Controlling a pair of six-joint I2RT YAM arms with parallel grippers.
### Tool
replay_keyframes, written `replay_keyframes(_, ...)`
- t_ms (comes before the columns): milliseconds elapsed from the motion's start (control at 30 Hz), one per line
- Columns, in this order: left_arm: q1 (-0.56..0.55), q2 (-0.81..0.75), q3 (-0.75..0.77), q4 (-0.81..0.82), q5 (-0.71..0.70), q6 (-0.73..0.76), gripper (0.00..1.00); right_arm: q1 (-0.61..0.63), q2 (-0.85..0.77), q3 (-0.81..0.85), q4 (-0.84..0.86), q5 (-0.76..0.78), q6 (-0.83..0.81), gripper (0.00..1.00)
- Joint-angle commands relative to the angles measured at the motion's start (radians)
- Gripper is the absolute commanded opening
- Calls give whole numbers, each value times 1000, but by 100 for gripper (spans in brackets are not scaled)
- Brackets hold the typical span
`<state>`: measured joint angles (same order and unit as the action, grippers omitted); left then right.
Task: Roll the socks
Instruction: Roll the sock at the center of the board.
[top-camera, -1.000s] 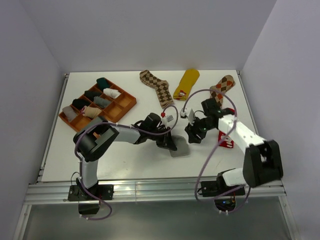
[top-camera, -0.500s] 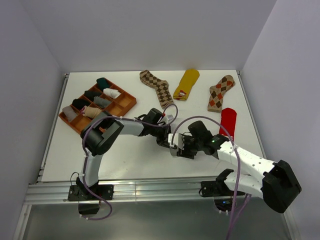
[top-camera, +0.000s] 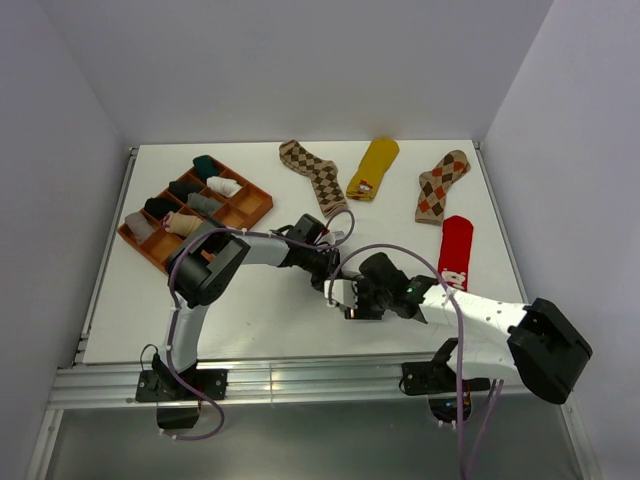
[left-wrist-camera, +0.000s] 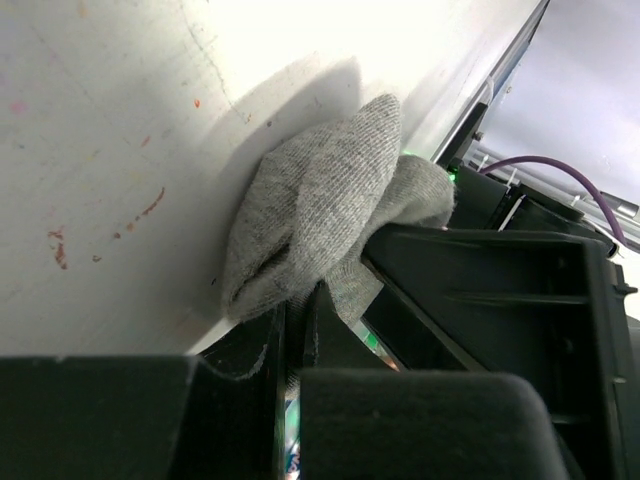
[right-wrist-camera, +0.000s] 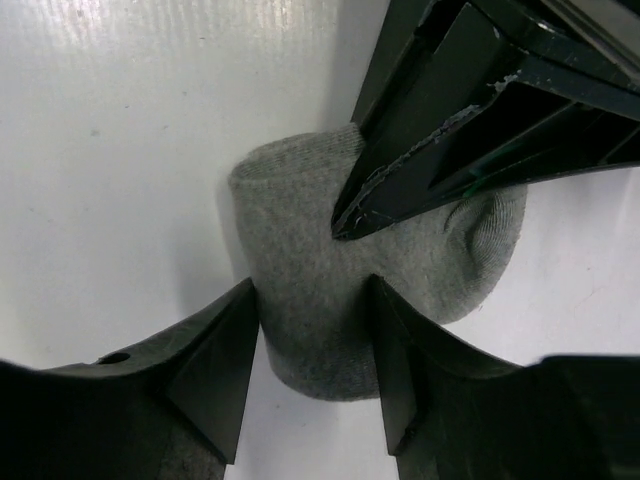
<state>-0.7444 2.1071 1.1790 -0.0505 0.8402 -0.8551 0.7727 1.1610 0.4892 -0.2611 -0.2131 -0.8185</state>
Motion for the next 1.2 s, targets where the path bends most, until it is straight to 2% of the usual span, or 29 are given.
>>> replay_keyframes(0, 2, 65, -27, -144, -112, 88, 0, 8, 42, 8, 60, 50, -5, 54)
replay_keyframes(33, 2, 62, -30, -138, -102, 87, 0, 7, 61, 11, 62, 53, -5, 44)
replay_keyframes(100, 2, 57, -33, -134, -98, 88, 3, 5, 72, 15, 62, 58, -1, 31)
replay_keyframes(133, 2, 47, -33, -132, -98, 91, 6, 5, 83, 17, 57, 54, 1, 29)
replay_keyframes(200, 2, 30, -39, -115, -113, 91, 13, 4, 95, 34, 16, 32, 1, 25)
replay_keyframes(233, 4, -4, -45, -98, -124, 90, 23, -1, 106, 43, -4, 17, 2, 24)
replay_keyframes(333, 8, -93, -97, 3, -180, 62, 41, -35, 134, 104, -108, -58, -2, 23)
replay_keyframes(400, 13, -139, -143, 46, -245, 36, 45, -58, 166, 155, -187, -121, -11, 23)
replay_keyframes(433, 16, -188, -162, 129, -265, 27, 49, -82, 183, 188, -210, -138, -19, 23)
replay_keyframes(567, 23, -303, -278, 264, -375, -16, 51, -128, 258, 258, -315, -204, -37, 23)
replay_keyframes(733, 28, -438, -384, 333, -559, -33, 51, -167, 359, 337, -417, -262, -64, 22)
replay_keyframes(833, 28, -519, -514, 412, -636, -35, 52, -200, 429, 426, -501, -308, -99, 22)
replay_keyframes(1000, 1, -636, -597, 456, -765, 85, 53, -257, 572, 558, -656, -371, -148, 22)
replay_keyframes(1067, -53, -665, -608, 436, -873, 163, 54, -283, 647, 629, -705, -390, -169, 22)
replay_keyframes(1167, -127, -706, -608, 428, -938, 256, 55, -311, 735, 709, -785, -422, -186, 22)
